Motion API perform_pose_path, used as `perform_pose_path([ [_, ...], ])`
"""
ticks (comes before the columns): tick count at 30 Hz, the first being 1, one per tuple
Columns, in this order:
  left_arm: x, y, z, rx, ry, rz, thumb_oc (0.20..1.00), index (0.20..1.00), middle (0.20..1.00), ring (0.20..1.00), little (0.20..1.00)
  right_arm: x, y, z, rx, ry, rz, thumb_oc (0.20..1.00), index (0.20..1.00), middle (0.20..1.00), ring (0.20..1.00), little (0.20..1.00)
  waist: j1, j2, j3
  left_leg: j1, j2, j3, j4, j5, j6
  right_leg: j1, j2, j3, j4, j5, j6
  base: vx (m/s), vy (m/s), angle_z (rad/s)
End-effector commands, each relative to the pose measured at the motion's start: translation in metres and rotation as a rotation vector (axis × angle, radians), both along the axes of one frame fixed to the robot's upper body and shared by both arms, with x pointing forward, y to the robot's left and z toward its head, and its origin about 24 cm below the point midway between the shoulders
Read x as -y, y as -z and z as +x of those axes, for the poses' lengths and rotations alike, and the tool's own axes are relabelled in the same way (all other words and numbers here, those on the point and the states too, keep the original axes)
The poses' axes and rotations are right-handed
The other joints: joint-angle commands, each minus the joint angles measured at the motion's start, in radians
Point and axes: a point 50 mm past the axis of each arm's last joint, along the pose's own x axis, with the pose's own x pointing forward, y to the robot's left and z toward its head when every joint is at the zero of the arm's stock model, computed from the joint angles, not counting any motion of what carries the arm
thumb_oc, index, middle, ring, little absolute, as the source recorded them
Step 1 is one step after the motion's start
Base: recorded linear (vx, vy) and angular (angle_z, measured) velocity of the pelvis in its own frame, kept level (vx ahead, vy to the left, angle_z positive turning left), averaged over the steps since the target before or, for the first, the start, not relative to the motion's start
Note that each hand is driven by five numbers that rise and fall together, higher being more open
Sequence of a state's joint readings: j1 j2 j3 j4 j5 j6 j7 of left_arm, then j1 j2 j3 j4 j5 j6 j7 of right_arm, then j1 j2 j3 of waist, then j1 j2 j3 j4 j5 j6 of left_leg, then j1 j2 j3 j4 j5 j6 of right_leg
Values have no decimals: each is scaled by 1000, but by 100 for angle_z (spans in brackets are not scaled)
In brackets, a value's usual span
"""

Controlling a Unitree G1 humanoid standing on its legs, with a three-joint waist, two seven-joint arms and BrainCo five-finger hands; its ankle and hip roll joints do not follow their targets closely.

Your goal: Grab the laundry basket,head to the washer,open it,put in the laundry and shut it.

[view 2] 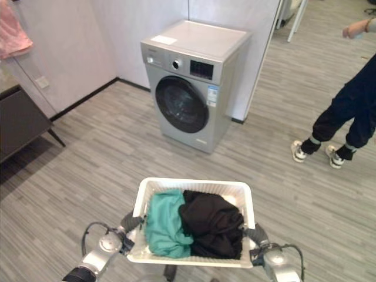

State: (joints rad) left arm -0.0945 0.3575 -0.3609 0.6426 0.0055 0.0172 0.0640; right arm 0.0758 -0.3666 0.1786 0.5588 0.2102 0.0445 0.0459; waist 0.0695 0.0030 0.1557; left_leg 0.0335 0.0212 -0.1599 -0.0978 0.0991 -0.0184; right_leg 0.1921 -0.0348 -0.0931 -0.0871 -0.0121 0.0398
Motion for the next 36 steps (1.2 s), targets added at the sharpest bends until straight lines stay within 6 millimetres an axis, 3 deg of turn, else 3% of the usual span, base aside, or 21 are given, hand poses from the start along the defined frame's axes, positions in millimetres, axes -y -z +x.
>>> perform_pose_path([
  [1, -9, -41, 44, 211, -6, 3, 200, 200, 200, 200, 200, 18, -23, 16, 138, 18, -55, 200, 200, 200, 200, 200, 32, -4, -35, 11, 24, 24, 48, -63, -11, -52, -59, 7, 79, -54, 62, 5, -3, 7],
  [8, -12, -43, 44, 219, -13, -1, 200, 200, 200, 200, 200, 20, -20, 13, 122, 25, -59, 200, 200, 200, 200, 200, 45, -7, -40, 12, 24, 13, 42, -63, -14, -40, -58, -19, 69, -56, 65, 32, -10, 4],
  [9, 0, -9, 6, 132, -130, -56, 200, 200, 200, 200, 200, 2, 6, 13, -22, -59, -191, 200, 200, 200, 200, 200, -63, -13, -26, -29, 91, 392, 11, -105, -50, -180, -178, -185, 0, 62, 116, 30, -2, 7],
  [20, 0, -8, 6, 126, -123, -49, 200, 200, 200, 200, 200, -2, 8, 12, -26, -62, -179, 200, 200, 200, 200, 200, -61, -9, -31, -15, 87, 390, 11, -112, -46, -173, -178, -178, 0, 63, 118, 10, 10, 16],
  [24, -4, -10, 5, 135, -138, -49, 200, 200, 200, 200, 200, -3, -11, 28, 85, -68, -192, 200, 200, 200, 200, 200, -57, -23, -20, -15, 79, 394, 19, -113, -40, -177, -186, -175, 0, 71, 123, -13, 102, -5],
  [27, -6, -16, 9, 161, -132, -47, 200, 200, 200, 200, 200, 2, -20, 36, 125, -58, -207, 200, 200, 200, 200, 200, -49, -41, -3, -71, 70, 390, 132, -163, -28, -177, -212, -179, 0, 86, 130, -19, 125, 0],
  [30, -9, -18, 8, 169, -138, -66, 200, 200, 200, 200, 200, 7, -22, 38, 128, -40, -225, 200, 200, 200, 200, 200, -40, -45, 7, -95, 38, 388, 227, -239, 9, -164, -262, -179, 12, 112, 151, 45, 333, -2],
  [31, -9, -19, 7, 165, -128, -69, 200, 200, 200, 200, 200, 11, -19, 34, 109, -22, -224, 200, 200, 200, 200, 200, -41, -35, 5, -77, 14, 377, 219, -253, 35, -188, -288, -163, 114, 105, 145, 88, 338, 0],
  [32, -9, -19, 7, 165, -128, -69, 200, 200, 200, 200, 200, 11, -19, 34, 109, -22, -224, 200, 200, 200, 200, 200, -40, -35, 5, -77, 13, 377, 219, -253, 35, -189, -289, -162, 116, 103, 146, 158, 471, 3],
  [33, -8, -22, 9, 168, -97, -57, 200, 200, 200, 200, 200, 14, -17, 30, 97, 10, -208, 200, 200, 200, 200, 200, -64, -21, 17, -54, -10, 355, 204, -255, 68, -240, -266, -104, 300, 93, 123, 97, 254, 3],
  [34, -8, -22, 9, 168, -97, -57, 200, 200, 200, 200, 200, 14, -17, 31, 97, 10, -208, 200, 200, 200, 200, 200, -64, -22, 15, -57, -11, 356, 202, -252, 68, -246, -268, -102, 302, 93, 123, 129, 328, 10],
  [35, -9, -22, 9, 166, -97, -54, 200, 200, 200, 200, 200, 16, -16, 29, 92, 17, -204, 200, 200, 200, 200, 200, -72, -11, 22, -41, -14, 349, 194, -254, 76, -276, -243, -78, 368, 66, 112, 140, 232, 26],
  [36, -9, -19, 8, 151, -90, -44, 200, 200, 200, 200, 200, 15, -12, 26, 79, 29, -187, 200, 200, 200, 200, 200, -93, 4, 36, 5, -28, 333, 169, -255, 82, -334, -179, -66, 456, 36, 96, 141, 230, 17],
])
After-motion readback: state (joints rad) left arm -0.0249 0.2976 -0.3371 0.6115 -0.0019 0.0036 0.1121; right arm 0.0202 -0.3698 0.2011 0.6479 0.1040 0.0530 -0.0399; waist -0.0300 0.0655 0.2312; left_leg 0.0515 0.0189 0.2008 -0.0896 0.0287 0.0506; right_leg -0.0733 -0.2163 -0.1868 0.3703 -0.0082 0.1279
